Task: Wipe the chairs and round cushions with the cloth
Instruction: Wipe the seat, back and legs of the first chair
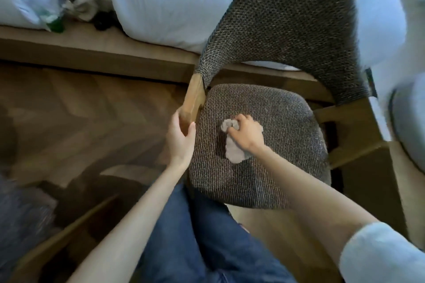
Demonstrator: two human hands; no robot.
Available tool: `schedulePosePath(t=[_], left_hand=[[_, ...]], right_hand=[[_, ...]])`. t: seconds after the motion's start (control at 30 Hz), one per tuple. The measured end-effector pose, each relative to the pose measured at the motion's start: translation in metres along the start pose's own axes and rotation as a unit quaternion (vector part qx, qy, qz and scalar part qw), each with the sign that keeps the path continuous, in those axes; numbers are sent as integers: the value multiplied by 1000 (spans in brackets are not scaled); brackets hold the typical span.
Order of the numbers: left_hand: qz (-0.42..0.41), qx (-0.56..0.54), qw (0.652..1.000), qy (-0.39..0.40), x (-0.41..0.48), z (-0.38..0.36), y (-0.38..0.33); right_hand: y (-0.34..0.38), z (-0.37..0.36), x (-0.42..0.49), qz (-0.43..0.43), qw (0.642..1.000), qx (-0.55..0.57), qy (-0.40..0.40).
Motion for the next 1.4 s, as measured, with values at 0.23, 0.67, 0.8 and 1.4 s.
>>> schedulePosePath(t=[0.23,0.67,0.8,1.4], left_hand=[[56,2,996,73,-18,72,-127],[2,65,977,201,44,78,-234],[-11,89,964,250,74,54,-237],[-193,188,782,562,245,-32,-234]], right_hand=[[23,123,-110,-40,993,101,44],[69,239,-138,-58,977,203,-21],[66,245,-114,-67,972,223,-22],[106,230,-38,-284,916,265,-100]])
Point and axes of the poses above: each hand's wrist, its own x-axis towards the middle knuckle, its own z-axis out of the back of the hand, y = z × x, the point moved 1 cm from there along x, towards the middle knuckle, and after that the axes turned 10 degrees about -z, right-handed, at the moved point
